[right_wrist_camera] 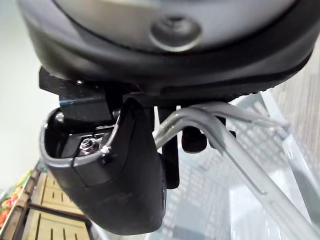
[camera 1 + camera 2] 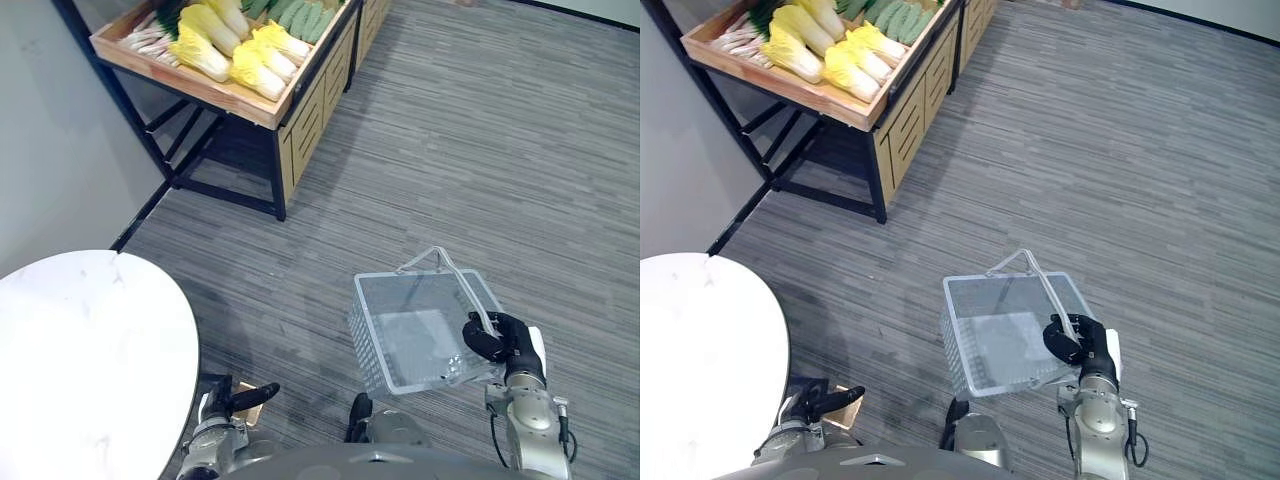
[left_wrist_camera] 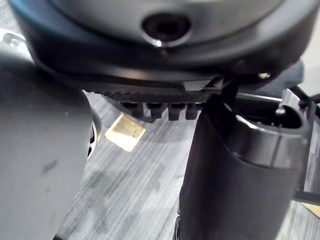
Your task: Pick vegetable in the basket
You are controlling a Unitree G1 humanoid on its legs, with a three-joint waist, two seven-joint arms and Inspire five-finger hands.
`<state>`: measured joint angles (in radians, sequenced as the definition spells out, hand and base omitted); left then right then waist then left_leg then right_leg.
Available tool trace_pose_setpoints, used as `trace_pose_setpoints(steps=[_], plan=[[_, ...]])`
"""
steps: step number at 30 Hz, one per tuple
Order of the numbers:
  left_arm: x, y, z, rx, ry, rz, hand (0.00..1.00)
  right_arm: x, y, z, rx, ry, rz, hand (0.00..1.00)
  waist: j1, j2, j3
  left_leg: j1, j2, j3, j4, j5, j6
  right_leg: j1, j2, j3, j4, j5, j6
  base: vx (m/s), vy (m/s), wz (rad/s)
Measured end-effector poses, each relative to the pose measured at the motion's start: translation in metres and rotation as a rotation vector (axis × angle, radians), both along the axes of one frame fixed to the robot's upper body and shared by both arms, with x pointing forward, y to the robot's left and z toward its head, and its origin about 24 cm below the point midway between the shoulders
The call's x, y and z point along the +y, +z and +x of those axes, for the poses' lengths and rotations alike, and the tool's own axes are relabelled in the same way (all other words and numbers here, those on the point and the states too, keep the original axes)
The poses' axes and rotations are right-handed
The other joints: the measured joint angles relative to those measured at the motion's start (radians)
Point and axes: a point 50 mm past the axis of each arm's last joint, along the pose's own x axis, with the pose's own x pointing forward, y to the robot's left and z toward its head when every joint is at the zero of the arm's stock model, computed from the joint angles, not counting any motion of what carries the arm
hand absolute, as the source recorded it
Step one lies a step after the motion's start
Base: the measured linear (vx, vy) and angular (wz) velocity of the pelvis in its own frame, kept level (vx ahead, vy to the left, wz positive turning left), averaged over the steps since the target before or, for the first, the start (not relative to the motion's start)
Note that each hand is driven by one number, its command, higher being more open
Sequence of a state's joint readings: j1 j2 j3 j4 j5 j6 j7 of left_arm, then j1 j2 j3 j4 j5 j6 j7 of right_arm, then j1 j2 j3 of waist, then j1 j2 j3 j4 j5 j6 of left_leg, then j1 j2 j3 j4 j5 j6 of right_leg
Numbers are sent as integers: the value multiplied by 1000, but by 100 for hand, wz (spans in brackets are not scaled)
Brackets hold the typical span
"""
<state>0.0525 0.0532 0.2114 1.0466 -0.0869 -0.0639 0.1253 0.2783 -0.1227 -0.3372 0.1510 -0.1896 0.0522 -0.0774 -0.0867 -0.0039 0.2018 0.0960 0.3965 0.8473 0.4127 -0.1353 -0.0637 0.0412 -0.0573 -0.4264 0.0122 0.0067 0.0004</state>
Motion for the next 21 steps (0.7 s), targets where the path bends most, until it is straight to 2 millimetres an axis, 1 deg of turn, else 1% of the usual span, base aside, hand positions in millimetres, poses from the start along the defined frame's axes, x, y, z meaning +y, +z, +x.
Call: trace_pose_setpoints(steps=[1, 3, 4, 5, 6, 7, 8, 9, 10, 12, 13, 14, 15, 16, 17, 18, 19, 20, 21], plan=[[0, 0, -2, 5, 1, 0, 100, -2, 0, -3, 0, -12, -3, 0, -5, 1, 0, 11, 2, 1, 4, 16, -3, 19, 9, 12, -28, 10, -6, 49, -97, -26], [-1, -1, -2, 5, -1, -2, 100, -5, -1, -9, 2, -46, -3, 0, -9, 1, 5, 19, 10, 0, 23, 28, -4, 44, 16, 28, -51, 14, -9, 49, -62, -22], [-4, -1, -3, 7, -7, -8, 100, -8, -1, -13, -1, -71, -7, 0, -12, 5, 8, 21, 13, -4, 23, 19, -12, 50, 20, 35, -56, 15, -10, 63, -4, -16], [-9, -2, -2, 6, -14, -24, 100, -12, -1, -17, -4, -105, -15, 0, -19, 22, 10, 34, 4, -12, -3, 1, -15, 52, 27, 48, -63, 17, -13, 71, 50, -22], [-13, -2, -2, 7, -21, -33, 100, -13, -1, -18, -10, -128, -9, 0, -28, 31, 17, 55, -13, -31, -37, 2, -15, 53, 30, 63, -65, 20, -10, 72, 88, -37], [-13, -2, -1, 3, -23, -34, 100, -11, -3, -20, -6, -136, 0, 0, -30, 38, 22, 72, -20, -38, -37, 7, -14, 59, 31, 80, -67, 23, -7, 30, 89, -42], [-13, -2, -1, 3, -23, -35, 100, -10, -4, -21, -6, -139, 7, 0, -27, 35, 27, 78, -21, -48, -29, 9, -13, 63, 32, 93, -69, 23, -6, 9, 71, -48], [-13, -2, -1, 6, -22, -34, 100, -8, -4, -21, -10, -142, 16, 0, -25, 34, 29, 86, -23, -78, -14, 11, -12, 70, 37, 111, -69, 23, -6, 21, 49, -59], [-13, -3, -2, 9, -22, -32, 100, -8, -5, -23, -13, -153, 26, 0, -25, 39, 34, 83, -24, -160, 31, 18, -6, 83, 38, 144, -70, 23, -6, 53, 67, -70], [-12, -2, -1, -1, -20, -28, 100, -7, -5, -24, -13, -159, 24, 0, -20, 36, 39, 44, -28, -277, 133, 53, 41, 86, 29, 191, -70, 22, -8, 47, 87, -78], [-9, -1, 1, -12, -21, -17, 100, -8, -4, -22, -22, -167, 17, 0, -9, 27, 48, 10, -75, -392, 152, -41, 19, 81, 9, 245, -65, 19, -13, 30, 120, -123], [-10, -1, 1, -19, -16, -21, 100, -8, -2, -19, -35, -182, 11, 0, 4, 28, 50, -9, -138, -494, 106, -131, 18, 69, -2, 310, -59, 14, -20, 24, 187, -137], [-9, 0, 2, -20, -16, -17, 100, -8, -2, -16, -43, -181, 15, 0, 8, 28, 50, -17, -167, -531, 73, -149, 17, 61, -7, 343, -50, 14, -19, 5, 173, -157], [-8, 0, 2, -21, -17, -14, 100, -8, -1, -15, -54, -185, 26, 0, 12, 30, 51, -22, -209, -572, -10, -150, 16, 50, -12, 394, -27, 14, -7, -21, 230, -134], [-9, 0, 2, -21, -22, -13, 100, -9, 0, -14, -59, -187, 21, 0, 11, 37, 53, -22, -225, -583, -80, -114, 17, 46, -6, 425, -6, 9, 16, -27, 211, -132], [-12, 1, 8, -33, -34, -20, 100, -15, 4, -15, -65, -189, 1, 0, 6, 64, 53, -29, -227, -599, -148, -21, 13, 41, 12, 451, 16, -4, 29, -43, 232, -103], [-8, 2, 10, -30, -40, -16, 100, -18, 5, -16, -63, -188, -5, 0, 2, 72, 46, -20, -231, -585, -145, -48, -2, 27, 17, 486, 43, -24, 42, 15, 217, -72], [-4, 4, 15, -51, -65, -10, 100, -24, 8, -21, -66, -196, -10, 0, -6, 62, 44, -17, -251, -582, -175, -56, 12, 4, -3, 491, 61, -30, 58, 33, 201, -45], [-3, 6, 19, -73, -74, -11, 100, -27, 9, -23, -67, -205, -17, 0, -4, 59, 43, -16, -265, -586, -195, -58, 18, -13, -10, 495, 74, -34, 65, 62, 168, -9]])
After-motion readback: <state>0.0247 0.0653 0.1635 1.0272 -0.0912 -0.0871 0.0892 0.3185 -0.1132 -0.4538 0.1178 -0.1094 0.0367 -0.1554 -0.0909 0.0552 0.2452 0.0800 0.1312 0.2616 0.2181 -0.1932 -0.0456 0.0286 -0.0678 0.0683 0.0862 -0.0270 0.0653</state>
